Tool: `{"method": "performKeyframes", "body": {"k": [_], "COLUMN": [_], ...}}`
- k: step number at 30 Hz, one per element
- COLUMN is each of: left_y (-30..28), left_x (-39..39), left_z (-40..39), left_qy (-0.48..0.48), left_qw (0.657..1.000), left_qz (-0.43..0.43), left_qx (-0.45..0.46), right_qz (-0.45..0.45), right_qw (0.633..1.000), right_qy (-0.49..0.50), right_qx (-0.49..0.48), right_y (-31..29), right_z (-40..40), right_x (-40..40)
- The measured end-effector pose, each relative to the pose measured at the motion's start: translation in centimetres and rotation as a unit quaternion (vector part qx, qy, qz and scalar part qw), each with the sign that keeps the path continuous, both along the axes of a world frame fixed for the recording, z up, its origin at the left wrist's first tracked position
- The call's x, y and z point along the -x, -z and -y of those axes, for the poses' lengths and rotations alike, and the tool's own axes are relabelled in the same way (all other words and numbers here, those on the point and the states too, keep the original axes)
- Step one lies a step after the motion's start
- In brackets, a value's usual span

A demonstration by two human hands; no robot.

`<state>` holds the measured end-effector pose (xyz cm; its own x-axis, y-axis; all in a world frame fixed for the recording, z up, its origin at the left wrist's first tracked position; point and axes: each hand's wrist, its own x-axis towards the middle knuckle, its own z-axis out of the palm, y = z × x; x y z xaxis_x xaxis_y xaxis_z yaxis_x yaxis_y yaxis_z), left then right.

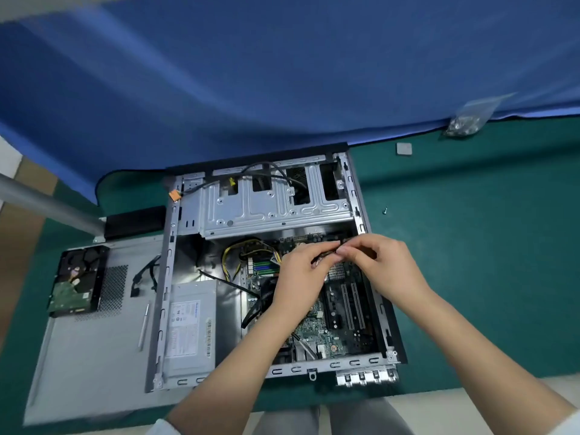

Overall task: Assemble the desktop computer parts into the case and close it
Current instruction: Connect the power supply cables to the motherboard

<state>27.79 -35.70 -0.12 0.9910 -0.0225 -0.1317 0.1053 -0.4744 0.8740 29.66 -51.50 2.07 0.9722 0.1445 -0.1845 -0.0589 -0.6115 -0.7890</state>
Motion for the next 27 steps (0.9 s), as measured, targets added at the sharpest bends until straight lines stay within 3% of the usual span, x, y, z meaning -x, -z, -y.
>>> {"method": "performKeyframes", "body": {"k": [2,5,8,11,19,27], "left_y": [1.2,2.9,4.7,6.3,9.6,11.0], "left_x": [-0.4,-1.2,-2.3,-3.9,-7.3,-7.9], "left_z": [0.3,0.5,0.6,0.8,3.6,4.5], "left_qy": [-0.031,-0.040,0.016,0.033,0.004,0.037], "left_qw": [0.999,0.998,0.991,0.983,0.982,0.981], "left_qz": [-0.022,-0.037,-0.002,-0.014,-0.042,0.026], "left_qx": [0.014,-0.014,-0.131,-0.178,-0.186,-0.187], "right_qz": [0.057,0.157,0.097,0.036,0.034,0.027], "right_qw": [0.996,0.981,0.983,0.989,0.989,0.984], "right_qy": [0.004,0.060,0.138,0.135,0.142,0.170], "right_qx": [0.071,0.100,0.071,0.052,-0.013,-0.044], "right_y": [0.8,2.1,3.6,4.8,5.4,5.6], "right_z": [-0.1,-0.3,-0.5,-0.6,-0.3,-0.3], "right_x": [0.1,-0.2,-1.5,-2.3,-2.7,-2.6]}}
